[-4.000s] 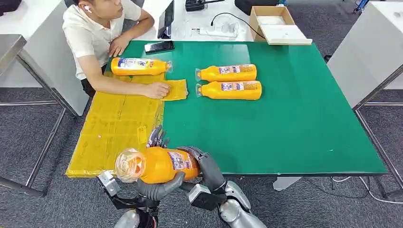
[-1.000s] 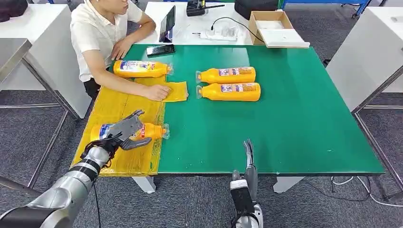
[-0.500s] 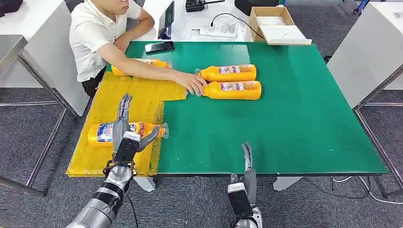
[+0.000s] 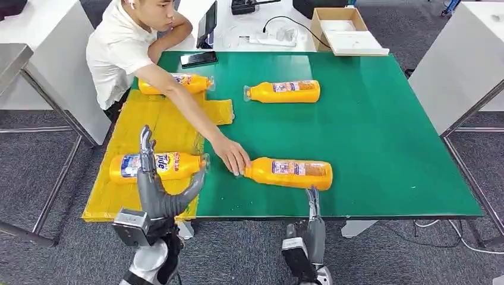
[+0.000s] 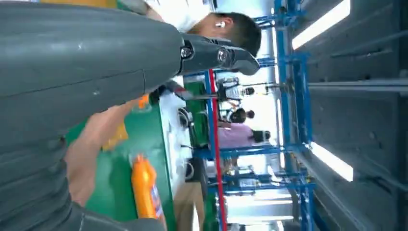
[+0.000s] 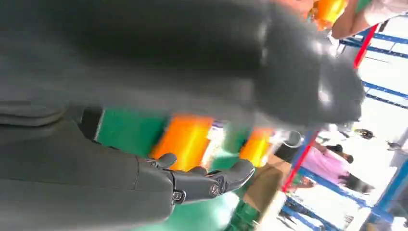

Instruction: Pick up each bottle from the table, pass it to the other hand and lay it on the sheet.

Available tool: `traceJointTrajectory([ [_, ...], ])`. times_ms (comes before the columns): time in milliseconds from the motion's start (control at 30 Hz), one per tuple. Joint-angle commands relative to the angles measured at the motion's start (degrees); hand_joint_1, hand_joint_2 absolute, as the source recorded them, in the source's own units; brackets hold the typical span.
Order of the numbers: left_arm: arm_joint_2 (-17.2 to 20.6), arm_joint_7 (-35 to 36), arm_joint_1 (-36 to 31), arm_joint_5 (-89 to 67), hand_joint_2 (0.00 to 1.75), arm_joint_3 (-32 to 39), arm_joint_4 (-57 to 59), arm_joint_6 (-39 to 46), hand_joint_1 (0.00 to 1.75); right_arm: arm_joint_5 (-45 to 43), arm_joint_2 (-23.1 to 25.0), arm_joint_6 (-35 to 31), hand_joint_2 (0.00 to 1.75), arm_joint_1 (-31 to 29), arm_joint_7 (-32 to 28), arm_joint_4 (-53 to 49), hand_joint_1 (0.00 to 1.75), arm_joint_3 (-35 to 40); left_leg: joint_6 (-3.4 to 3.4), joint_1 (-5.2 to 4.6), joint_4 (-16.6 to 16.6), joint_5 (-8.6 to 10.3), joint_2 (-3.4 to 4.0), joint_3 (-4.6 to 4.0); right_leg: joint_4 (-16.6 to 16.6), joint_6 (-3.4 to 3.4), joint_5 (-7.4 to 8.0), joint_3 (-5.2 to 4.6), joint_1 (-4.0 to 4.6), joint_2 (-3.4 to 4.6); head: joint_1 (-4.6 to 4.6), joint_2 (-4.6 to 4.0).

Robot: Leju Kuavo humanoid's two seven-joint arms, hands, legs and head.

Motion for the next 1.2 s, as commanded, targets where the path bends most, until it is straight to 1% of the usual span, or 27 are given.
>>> traceJointTrajectory([
  [33,2.4,-1.8,3.6,-2.6,1.75,-7.5,1.8,-0.4,0.00,31.7,-11.9,-4.6,1.75,-8.1,8.9,8.8,0.00,-6.7,-0.08,0.04,-0.1,-0.13,0.17,0.43,-0.2,-0.10,-0.07,0.42,0.06,0.06,0.04,-0.02],
  [67,2.2,-1.8,2.6,-1.5,1.75,-7.8,2.7,-0.5,0.00,33.2,-13.7,-4.2,1.75,-11.4,9.5,12.0,0.00,-7.1,-0.02,-0.01,-0.1,-0.02,0.03,0.20,-0.1,-0.05,-0.01,0.21,0.01,-0.02,0.04,0.00],
  [100,2.2,-1.8,2.0,-1.3,1.75,-8.3,3.1,-0.9,0.00,36.6,-14.9,-4.6,1.75,-13.8,10.6,14.4,0.00,-7.4,-0.01,-0.03,-0.1,-0.01,0.08,0.24,-0.1,-0.05,0.03,0.26,-0.01,0.01,0.02,0.00],
  [133,2.0,-1.8,1.6,-1.6,1.75,-8.7,3.2,-0.7,0.00,37.6,-15.7,-4.1,1.75,-15.8,11.0,16.2,0.00,-7.4,-0.05,-0.04,-0.1,-0.06,0.14,0.32,-0.1,-0.08,-0.01,0.32,0.00,0.05,0.02,-0.02],
  [167,1.9,-1.8,1.3,-1.8,1.75,-9.0,3.5,-0.5,0.00,37.9,-15.9,-4.3,1.75,-17.0,10.9,17.8,0.00,-7.2,0.00,-0.11,-0.1,0.01,0.17,0.17,-0.1,-0.02,0.08,0.15,-0.07,0.12,0.00,-0.02],
  [200,1.7,-1.8,0.7,-1.4,1.75,-9.6,4.3,-1.0,0.00,39.2,-16.3,-4.6,1.75,-19.4,11.0,20.5,0.00,-6.7,-0.04,-0.06,-0.1,-0.03,0.28,0.26,-0.1,-0.06,0.09,0.23,-0.02,0.20,0.02,0.00],
  [233,1.6,-1.8,0.4,-1.0,1.75,-9.9,4.8,-1.3,0.00,40.4,-16.4,-4.6,1.75,-21.0,11.5,22.3,0.00,-6.0,0.04,-0.13,-0.1,0.05,0.11,0.17,-0.1,0.00,0.09,0.18,-0.10,0.05,0.02,0.00],
  [300,1.5,-1.8,0.0,-0.8,1.75,-10.5,5.4,-1.9,0.00,42.4,-16.2,-3.8,1.75,-23.9,12.3,25.6,0.00,-4.3,0.14,-0.17,0.0,0.11,0.12,0.11,-0.1,0.11,0.16,0.10,-0.16,0.09,0.04,0.00],
  [333,1.4,-1.8,-0.2,-0.8,1.75,-10.6,5.6,-1.9,0.00,42.6,-16.1,-3.3,1.75,-24.6,12.4,26.2,0.00,-3.9,0.09,-0.11,0.0,0.06,0.29,0.20,-0.1,0.06,0.18,0.17,-0.10,0.23,0.05,-0.02],
  [367,1.3,-1.8,-0.3,-0.8,1.75,-10.6,5.7,-1.8,0.00,42.8,-15.9,-3.4,1.75,-25.2,12.7,26.8,0.00,-3.6,0.11,-0.14,0.0,0.08,0.20,0.17,-0.1,0.10,0.18,0.16,-0.13,0.15,0.02,0.00],
  [400,1.3,-1.8,-0.2,-0.7,1.75,-10.6,5.9,-1.8,0.00,43.9,-15.9,-3.3,1.75,-25.7,13.3,27.7,0.00,-2.7,0.06,-0.12,0.0,0.04,0.36,0.26,-0.1,0.06,0.20,0.19,-0.11,0.26,0.00,-0.02],
  [433,1.5,-1.8,0.1,-0.7,1.75,-10.7,5.5,-2.0,0.00,44.6,-15.9,-3.2,1.75,-26.1,13.6,28.3,0.00,-2.0,0.10,-0.17,0.0,0.08,0.25,0.20,-0.1,0.10,0.19,0.15,-0.15,0.16,0.02,-0.02],
  [567,1.5,-1.8,0.1,-0.7,1.75,-10.7,5.5,-2.0,0.00,44.6,-15.9,-3.2,1.75,-26.1,13.6,28.3,0.00,-2.0,0.11,-0.12,0.0,0.08,0.15,0.20,-0.1,0.11,0.15,0.17,-0.11,0.08,0.00,-0.02],
  [600,1.8,-1.8,0.4,-0.7,1.75,-10.7,5.0,-2.1,0.00,44.8,-15.9,-3.3,1.75,-26.1,13.7,28.7,0.00,-1.7,0.05,-0.06,0.0,0.01,0.25,0.35,-0.1,0.04,0.10,0.30,-0.04,0.14,0.00,0.00],
  [667,1.8,-1.8,0.5,-0.7,1.75,-10.8,4.8,-2.3,0.00,44.3,-15.4,-1.9,1.75,-26.9,13.8,29.5,0.00,-1.4,0.12,-0.10,0.0,0.08,0.09,0.18,-0.1,0.13,0.13,0.17,-0.09,0.04,0.00,-0.02],
  [700,1.7,-1.8,0.3,-0.7,1.75,-10.8,5.1,-2.4,0.00,44.8,-15.5,-1.1,1.75,-27.7,14.4,30.3,0.00,-0.9,0.09,-0.08,0.0,0.02,0.20,0.28,-0.1,0.09,0.11,0.26,-0.06,0.14,0.02,0.00],
  [767,1.5,-1.8,-0.1,-0.5,1.75,-10.6,5.8,-2.8,0.00,44.0,-14.9,2.3,1.75,-29.7,15.7,33.1,0.00,-0.8,0.14,-0.12,0.0,0.10,0.15,0.10,0.0,0.15,0.17,0.09,-0.12,0.13,0.00,0.00],
  [800,1.3,-1.8,-0.3,-0.2,1.75,-10.5,6.3,-2.9,0.00,43.2,-14.5,4.3,1.75,-30.6,15.6,34.6,0.00,-0.9,0.09,-0.09,0.0,0.03,0.27,0.23,0.0,0.09,0.14,0.22,-0.08,0.21,0.02,-0.02],
  [833,1.3,-1.8,-0.3,-0.2,1.75,-10.5,6.3,-2.9,0.00,43.2,-14.5,4.3,1.75,-30.6,15.6,34.6,0.00,-0.9,0.13,-0.12,0.0,0.09,0.16,0.09,0.0,0.13,0.17,0.09,-0.12,0.14,0.02,0.00],
  [867,1.3,-1.8,-0.3,-0.2,1.75,-10.5,6.3,-2.9,0.00,43.2,-14.5,4.3,1.75,-30.6,15.6,34.6,0.00,-0.9,0.09,-0.09,0.0,0.04,0.26,0.17,0.0,0.08,0.16,0.16,-0.09,0.21,0.02,0.00],
  [933,1.2,-1.8,-0.7,-0.2,1.75,-10.4,6.6,-2.9,0.00,43.0,-14.1,4.2,1.75,-30.9,15.4,35.5,0.00,-0.8,0.13,-0.12,0.0,0.10,0.11,0.08,0.0,0.12,0.17,0.11,-0.12,0.09,0.02,-0.02],
  [967,1.2,-1.8,-0.7,-0.2,1.75,-10.4,6.6,-2.9,0.00,43.0,-14.1,4.2,1.75,-30.9,15.4,35.5,0.00,-0.8,0.08,-0.08,0.0,0.06,0.19,0.17,0.0,0.07,0.15,0.17,-0.08,0.14,0.02,0.00],
  [1033,1.1,-1.8,-0.8,0.1,1.75,-10.3,7.1,-3.2,0.00,43.3,-13.9,6.0,1.75,-31.2,15.3,37.2,0.00,0.1,0.06,-0.07,0.0,0.06,0.18,0.20,-0.1,0.05,0.14,0.20,-0.06,0.12,0.02,0.00],
  [1100,1.1,-1.8,-1.0,0.2,1.75,-10.4,7.4,-3.8,0.00,41.5,-13.0,8.7,1.75,-31.5,14.6,38.3,0.00,-0.6,0.11,-0.10,0.0,0.08,0.14,0.16,-0.1,0.09,0.15,0.16,-0.09,0.11,0.02,0.00],
  [1133,1.1,-1.8,-1.2,0.1,1.75,-10.5,7.6,-3.8,0.00,42.1,-12.6,9.2,1.75,-31.6,15.0,39.2,0.00,0.2,0.04,-0.06,0.0,0.02,0.22,0.28,-0.1,0.03,0.11,0.26,-0.05,0.14,0.02,0.00],
  [1200,1.0,-1.8,-1.6,0.1,1.75,-10.7,8.1,-4.3,0.00,42.3,-11.6,10.6,1.75,-32.2,16.8,41.0,0.00,0.7,0.11,-0.08,0.0,0.08,0.12,0.19,-0.1,0.10,0.15,0.19,-0.07,0.08,0.02,0.00],
])
